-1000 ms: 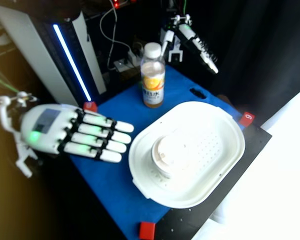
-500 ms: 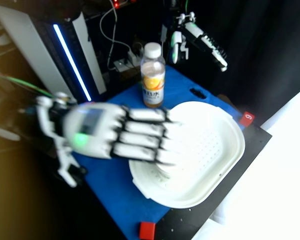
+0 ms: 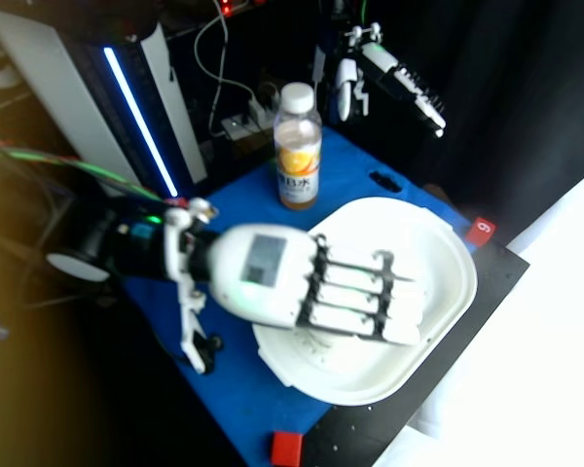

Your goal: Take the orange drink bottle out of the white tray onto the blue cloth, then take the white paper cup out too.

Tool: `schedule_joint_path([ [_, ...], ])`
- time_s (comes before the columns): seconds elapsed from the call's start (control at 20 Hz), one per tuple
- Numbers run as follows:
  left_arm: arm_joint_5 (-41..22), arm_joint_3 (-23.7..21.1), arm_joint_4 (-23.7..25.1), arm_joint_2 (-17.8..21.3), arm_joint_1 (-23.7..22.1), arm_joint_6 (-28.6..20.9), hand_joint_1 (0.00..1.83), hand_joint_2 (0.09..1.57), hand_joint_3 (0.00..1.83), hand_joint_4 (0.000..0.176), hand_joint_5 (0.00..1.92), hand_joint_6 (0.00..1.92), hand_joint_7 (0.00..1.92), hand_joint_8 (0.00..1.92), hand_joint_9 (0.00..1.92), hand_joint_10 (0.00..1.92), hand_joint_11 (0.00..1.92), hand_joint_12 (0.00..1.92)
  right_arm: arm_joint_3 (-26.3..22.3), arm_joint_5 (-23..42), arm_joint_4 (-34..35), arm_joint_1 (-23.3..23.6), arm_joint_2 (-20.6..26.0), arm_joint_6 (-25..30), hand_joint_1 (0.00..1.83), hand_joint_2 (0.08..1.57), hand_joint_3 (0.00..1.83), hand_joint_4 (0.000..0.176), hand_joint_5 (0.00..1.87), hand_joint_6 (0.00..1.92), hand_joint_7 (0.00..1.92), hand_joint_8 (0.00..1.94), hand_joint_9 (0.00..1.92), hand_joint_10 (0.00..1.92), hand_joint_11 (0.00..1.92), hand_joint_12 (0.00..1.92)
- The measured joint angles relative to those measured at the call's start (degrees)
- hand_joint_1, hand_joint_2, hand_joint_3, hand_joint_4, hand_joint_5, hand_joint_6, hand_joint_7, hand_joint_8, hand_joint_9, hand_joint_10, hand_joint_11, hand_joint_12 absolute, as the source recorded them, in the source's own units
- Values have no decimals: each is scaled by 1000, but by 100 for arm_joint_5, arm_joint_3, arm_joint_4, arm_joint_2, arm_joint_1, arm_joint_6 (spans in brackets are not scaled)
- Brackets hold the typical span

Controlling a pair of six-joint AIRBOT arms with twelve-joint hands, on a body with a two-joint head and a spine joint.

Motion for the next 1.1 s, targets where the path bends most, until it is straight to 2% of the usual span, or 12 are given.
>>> schedule_joint_path([
  [0.15, 4, 4, -31, -4, 0, -13, 463, 1189, 3, 83, 57, 1, 0, 0, 0, 0, 0, 287, 111, -87, 162, 26, -9, -2, 653, 1112, 0, 0, 0, 0, 0, 0, 0, 0, 0, 0],
  [0.25, 2, 4, -24, -4, 0, -35, 435, 1184, 0, 116, 65, 3, 0, 0, 0, 0, 0, 301, 107, -101, 129, 28, -11, 2, 723, 1125, 10, 0, 177, 33, 126, 21, 176, 26, 0, 883],
  [0.3, 4, 4, -11, -4, 0, -37, 416, 1196, 1, 100, 58, 1, 0, 0, 4, 1, 0, 379, 83, -74, 129, 52, -9, -2, 784, 1143, 4, 0, 300, 102, 298, 41, 308, 108, 0, 1242],
  [0.35, 4, 4, -17, -4, 0, -37, 405, 1197, 0, 96, 55, 0, 0, 0, 3, 0, 0, 434, 35, -55, 144, 66, -9, -2, 813, 1156, 0, 0, 318, 199, 390, 31, 333, 299, 0, 1435],
  [0.45, 4, 4, -70, -7, 0, -35, 438, 1179, 0, 104, 63, 3, 0, 0, 34, 10, 0, 495, -42, 81, 111, 70, -4, -9, 848, 1175, 1, 0, 150, 649, 488, 143, 262, 998, 116, 1702],
  [0.5, -15, 4, -83, -24, 0, -35, 429, 1182, 0, 114, 63, 1, 0, 0, 44, 9, 0, 545, -44, 87, 87, 70, -2, 2, 834, 1204, 3, 0, 52, 944, 236, 790, 225, 1483, 305, 1903],
  [0.7, -20, 7, -87, -70, 0, -50, 430, 1197, 2, 134, 60, 1, 0, 0, 49, 2, 0, 627, -111, -2, 87, 68, 116, 221, 830, 1197, 0, 0, 67, 1162, 211, 1143, 266, 1600, 369, 1921],
  [0.75, -28, 22, -96, -70, 0, -50, 456, 1205, 1, 134, 69, 1, 0, 0, 27, 2, 0, 481, -129, -20, 46, 63, 155, 275, 818, 1192, 0, 0, 57, 1187, 215, 1007, 229, 1530, 306, 1921],
  [0.85, -39, 28, -98, -70, 0, -55, 482, 1227, 4, 133, 63, 1, 6, 1, 56, 9, 0, 507, -260, -15, -26, 61, 267, 299, 813, 1182, 0, 0, 63, 1173, 228, 966, 321, 1560, 418, 1921],
  [0.95, -39, 28, -101, -70, 0, -55, 468, 1228, 3, 139, 56, 0, 6, 0, 53, 6, 0, 517, -422, 105, -129, 61, 374, 409, 829, 1174, 0, 0, 75, 1171, 219, 1072, 338, 1628, 441, 1921],
  [1.0, -39, 28, -114, -70, 0, -55, 504, 1229, 2, 101, 65, 3, 22, 5, 63, 9, 0, 508, -498, 262, -302, 63, 435, 623, 874, 1170, 0, 0, 101, 1170, 214, 1280, 301, 1695, 384, 1921],
  [1.1, -50, 28, -114, -70, 0, -52, 513, 1221, 0, 105, 71, 4, 29, 4, 70, 9, 0, 535, -706, 501, -632, 166, 643, 925, 865, 1175, 0, 0, 87, 1188, 215, 1273, 307, 1682, 387, 1921],
])
